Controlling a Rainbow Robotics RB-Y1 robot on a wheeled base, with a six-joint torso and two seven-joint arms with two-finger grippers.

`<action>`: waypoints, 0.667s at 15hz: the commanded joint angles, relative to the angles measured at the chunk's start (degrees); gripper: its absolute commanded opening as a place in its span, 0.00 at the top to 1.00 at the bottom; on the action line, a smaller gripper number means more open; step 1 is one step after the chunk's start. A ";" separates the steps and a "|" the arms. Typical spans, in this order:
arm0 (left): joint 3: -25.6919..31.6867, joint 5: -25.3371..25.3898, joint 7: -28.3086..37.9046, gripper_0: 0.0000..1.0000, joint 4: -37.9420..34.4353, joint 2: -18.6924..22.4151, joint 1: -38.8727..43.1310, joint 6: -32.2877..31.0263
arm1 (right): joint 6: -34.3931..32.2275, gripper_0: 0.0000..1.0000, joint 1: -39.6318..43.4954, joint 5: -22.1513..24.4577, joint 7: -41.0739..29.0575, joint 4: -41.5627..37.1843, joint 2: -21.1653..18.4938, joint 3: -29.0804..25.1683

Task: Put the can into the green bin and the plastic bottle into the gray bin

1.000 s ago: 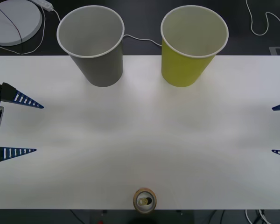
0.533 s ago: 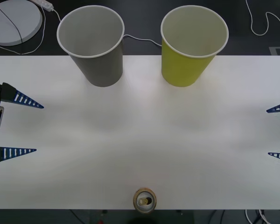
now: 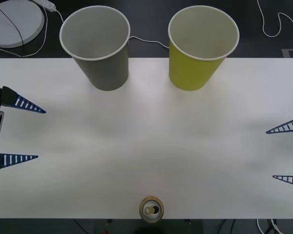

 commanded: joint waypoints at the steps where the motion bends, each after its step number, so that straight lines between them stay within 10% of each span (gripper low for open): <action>1: 0.00 0.00 0.00 0.00 0.00 0.00 0.00 0.00 | -3.26 0.00 -1.21 -3.27 4.69 5.24 0.02 3.43; 10: 0.00 0.00 0.00 0.00 0.00 0.00 0.00 0.00 | -7.48 0.00 -6.48 -14.26 17.79 20.54 0.46 18.81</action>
